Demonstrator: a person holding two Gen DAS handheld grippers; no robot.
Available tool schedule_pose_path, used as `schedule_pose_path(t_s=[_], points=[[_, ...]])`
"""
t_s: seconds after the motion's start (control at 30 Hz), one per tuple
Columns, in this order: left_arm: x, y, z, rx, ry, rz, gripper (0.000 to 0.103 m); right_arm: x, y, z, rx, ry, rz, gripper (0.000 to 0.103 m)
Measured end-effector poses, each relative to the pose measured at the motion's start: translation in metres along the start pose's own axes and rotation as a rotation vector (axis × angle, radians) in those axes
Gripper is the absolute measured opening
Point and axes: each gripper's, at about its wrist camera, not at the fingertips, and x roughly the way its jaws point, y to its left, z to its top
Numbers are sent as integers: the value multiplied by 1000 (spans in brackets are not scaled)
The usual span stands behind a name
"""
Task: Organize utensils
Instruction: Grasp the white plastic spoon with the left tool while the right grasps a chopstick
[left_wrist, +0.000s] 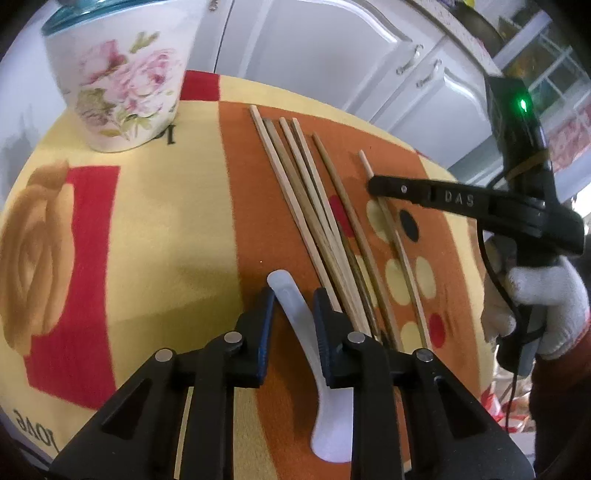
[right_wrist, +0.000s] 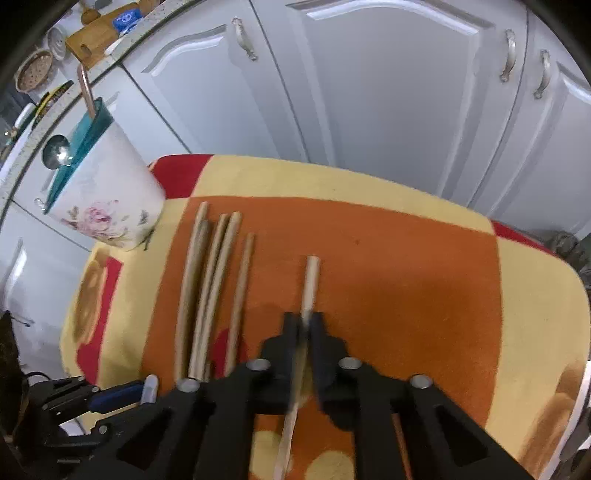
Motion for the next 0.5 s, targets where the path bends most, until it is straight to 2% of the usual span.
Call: schedule_pose_path(t_s=[0.07, 0.13, 0.33, 0.5], points=[[-11, 2, -2, -1, -26, -8, 16, -9, 2, -3, -8, -17, 10, 6], [-22, 3, -3, 13, -54, 9, 0, -21, 4, -7, -21, -38, 24, 6], [-47, 8, -6, 36, -114, 11, 0, -56, 12, -17, -49, -95, 51, 5], [-46, 16, -9, -13, -82, -15, 1, -65, 16, -22, -56, -105, 43, 5]])
